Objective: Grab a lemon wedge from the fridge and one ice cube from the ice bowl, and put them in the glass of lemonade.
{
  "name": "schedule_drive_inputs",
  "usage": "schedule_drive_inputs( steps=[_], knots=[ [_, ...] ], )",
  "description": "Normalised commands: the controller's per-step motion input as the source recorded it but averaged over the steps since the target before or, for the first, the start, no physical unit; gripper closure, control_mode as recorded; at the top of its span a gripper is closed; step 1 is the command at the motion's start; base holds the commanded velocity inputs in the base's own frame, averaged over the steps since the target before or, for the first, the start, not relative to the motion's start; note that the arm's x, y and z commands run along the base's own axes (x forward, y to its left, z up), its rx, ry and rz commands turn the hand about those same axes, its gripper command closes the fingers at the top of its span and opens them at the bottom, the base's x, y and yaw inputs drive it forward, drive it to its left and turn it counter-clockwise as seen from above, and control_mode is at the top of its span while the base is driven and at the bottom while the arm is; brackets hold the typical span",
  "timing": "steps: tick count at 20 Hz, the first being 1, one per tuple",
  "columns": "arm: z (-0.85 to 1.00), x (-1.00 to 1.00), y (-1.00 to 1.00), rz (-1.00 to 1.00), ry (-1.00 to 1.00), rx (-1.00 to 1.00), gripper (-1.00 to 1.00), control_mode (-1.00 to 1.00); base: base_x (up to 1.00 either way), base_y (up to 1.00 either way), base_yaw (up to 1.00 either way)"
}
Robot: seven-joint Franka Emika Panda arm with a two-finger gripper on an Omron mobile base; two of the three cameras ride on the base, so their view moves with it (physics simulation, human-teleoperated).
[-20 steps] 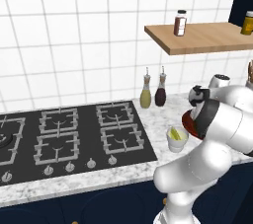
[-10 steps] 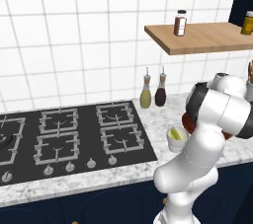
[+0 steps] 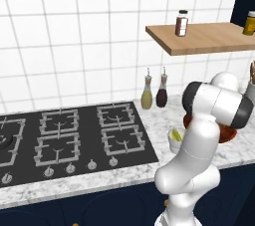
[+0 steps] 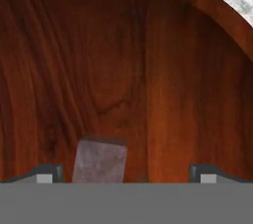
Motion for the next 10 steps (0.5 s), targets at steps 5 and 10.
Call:
schedule_drive_inputs(
  steps=[5, 10],
  knots=[
    [-0.39, 0.00, 0.00, 0.00, 0.02, 0.05, -1.00, -1.00, 0.00, 0.00, 0.00],
    [-0.11, -0.13, 0.00, 0.00, 0.02, 0.05, -1.00, -1.00, 0.00, 0.00, 0.00]
  ],
)
